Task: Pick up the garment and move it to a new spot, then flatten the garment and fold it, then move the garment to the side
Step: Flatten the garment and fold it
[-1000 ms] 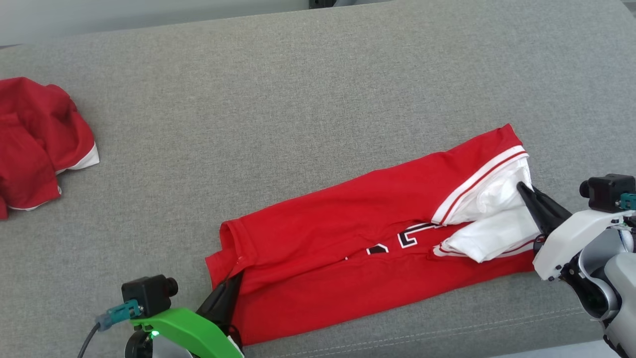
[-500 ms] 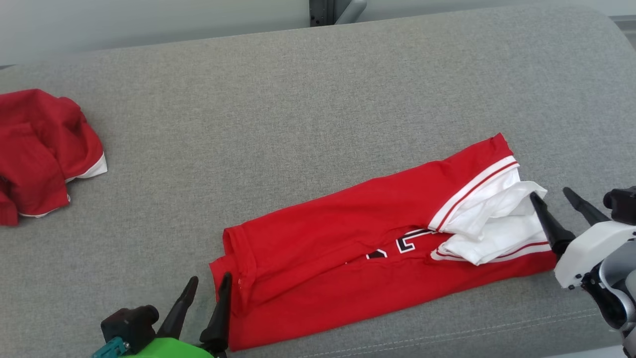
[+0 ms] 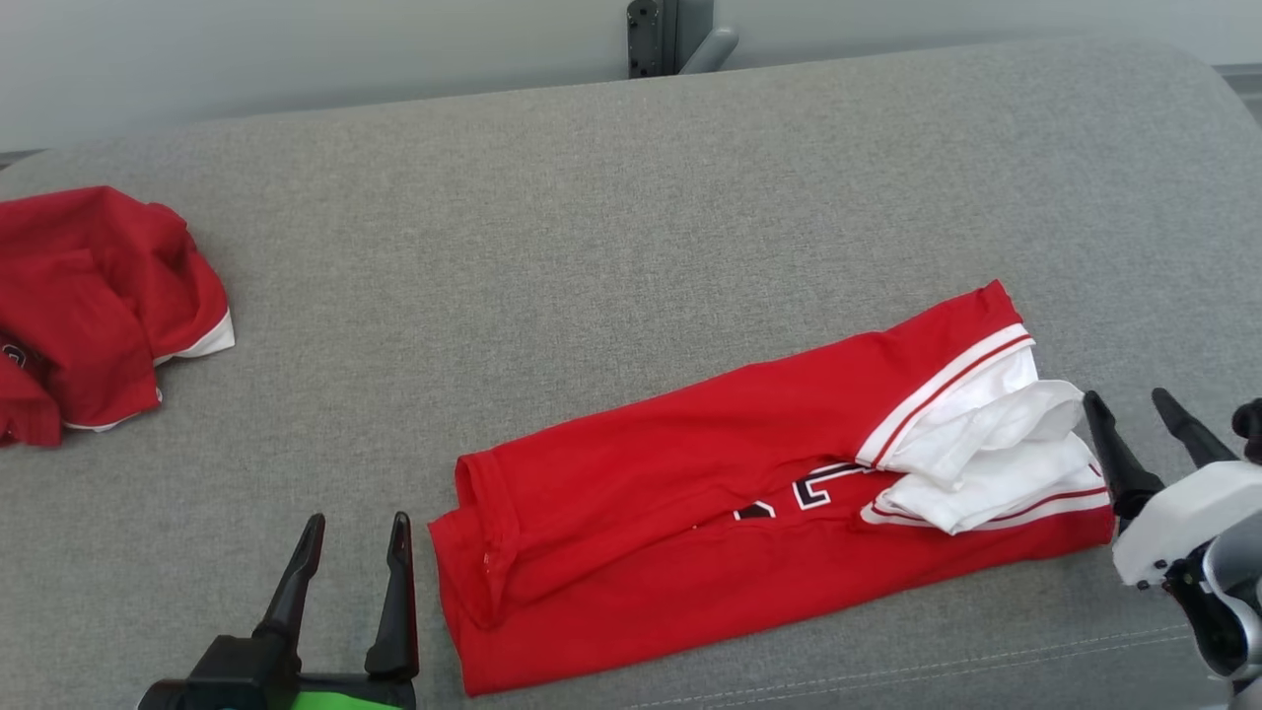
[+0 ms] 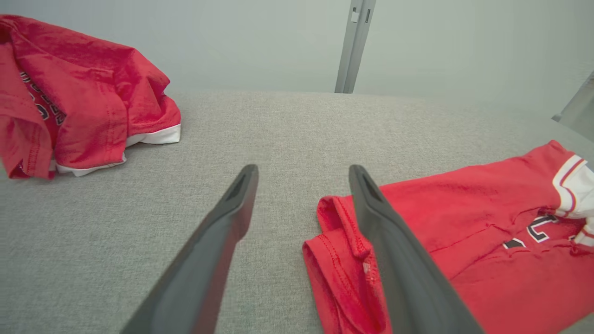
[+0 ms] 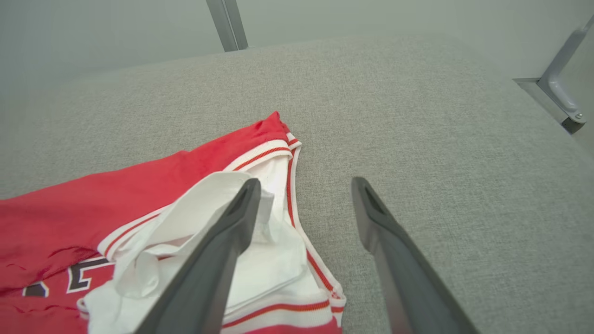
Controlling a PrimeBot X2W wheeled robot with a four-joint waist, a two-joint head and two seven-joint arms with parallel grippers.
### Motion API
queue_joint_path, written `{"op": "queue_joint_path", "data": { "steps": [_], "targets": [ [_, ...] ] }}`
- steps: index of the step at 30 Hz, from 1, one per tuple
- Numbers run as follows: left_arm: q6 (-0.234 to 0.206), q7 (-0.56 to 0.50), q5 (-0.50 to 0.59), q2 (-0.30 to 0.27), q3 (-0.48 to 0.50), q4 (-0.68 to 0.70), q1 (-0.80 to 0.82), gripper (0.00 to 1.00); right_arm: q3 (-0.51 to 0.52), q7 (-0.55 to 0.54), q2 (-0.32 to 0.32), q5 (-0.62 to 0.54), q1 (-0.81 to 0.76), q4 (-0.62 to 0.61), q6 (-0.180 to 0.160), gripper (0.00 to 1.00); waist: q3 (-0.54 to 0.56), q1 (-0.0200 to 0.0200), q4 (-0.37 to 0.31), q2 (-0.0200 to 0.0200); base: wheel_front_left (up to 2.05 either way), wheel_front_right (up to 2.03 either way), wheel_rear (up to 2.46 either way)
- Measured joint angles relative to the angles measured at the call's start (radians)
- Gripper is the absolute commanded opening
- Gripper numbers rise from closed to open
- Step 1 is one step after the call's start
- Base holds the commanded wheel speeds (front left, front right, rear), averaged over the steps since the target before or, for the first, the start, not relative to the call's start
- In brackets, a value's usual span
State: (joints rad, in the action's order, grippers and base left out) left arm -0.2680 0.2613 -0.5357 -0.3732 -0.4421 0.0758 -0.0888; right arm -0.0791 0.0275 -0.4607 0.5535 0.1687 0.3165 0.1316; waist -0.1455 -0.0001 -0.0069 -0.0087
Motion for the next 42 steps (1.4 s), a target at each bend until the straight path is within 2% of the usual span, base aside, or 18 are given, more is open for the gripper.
{"op": "queue_joint_path", "data": {
  "steps": [5,12,23,30,32,38,42],
  "targets": [
    [0.041,0.0,0.099,0.036,0.044,-0.006,-0.002,1.0,-0.016,-0.061,0.043,-0.033,0.065,0.063,0.0,1.0,-0.039,0.0,0.01,0.0,0.0,0.0,0.0],
    [0.111,0.0,0.173,0.087,0.095,-0.037,-0.002,1.0,-0.102,-0.114,0.082,-0.052,0.171,0.258,0.0,1.0,-0.082,0.0,0.047,0.0,0.0,0.0,0.0],
    [0.172,0.001,0.226,0.153,0.163,-0.058,-0.025,1.0,-0.183,-0.19,0.045,0.053,0.234,0.377,0.003,1.0,-0.08,0.0,0.059,0.0,0.0,0.0,0.0],
    [0.215,0.001,0.248,0.186,0.191,-0.089,-0.028,1.0,-0.23,-0.213,0.026,0.108,0.257,0.404,0.004,1.0,-0.076,0.0,0.061,0.0,0.0,0.0,0.0],
    [0.224,0.001,0.257,0.197,0.2,-0.095,-0.031,1.0,-0.246,-0.211,0.027,0.137,0.26,0.4,0.001,0.0,-0.075,0.0,0.06,0.0,0.0,0.0,0.0],
    [0.251,0.001,0.281,0.222,0.235,-0.105,-0.037,1.0,-0.257,-0.17,0.033,0.239,0.27,0.399,0.001,0.0,-0.07,0.0,0.044,0.0,0.0,0.0,0.0],
    [0.269,0.001,0.294,0.232,0.256,-0.111,-0.045,1.0,-0.262,-0.166,0.0,0.278,0.287,0.4,0.002,0.0,-0.064,0.0,0.023,0.0,0.0,0.0,0.0]
  ]
}}
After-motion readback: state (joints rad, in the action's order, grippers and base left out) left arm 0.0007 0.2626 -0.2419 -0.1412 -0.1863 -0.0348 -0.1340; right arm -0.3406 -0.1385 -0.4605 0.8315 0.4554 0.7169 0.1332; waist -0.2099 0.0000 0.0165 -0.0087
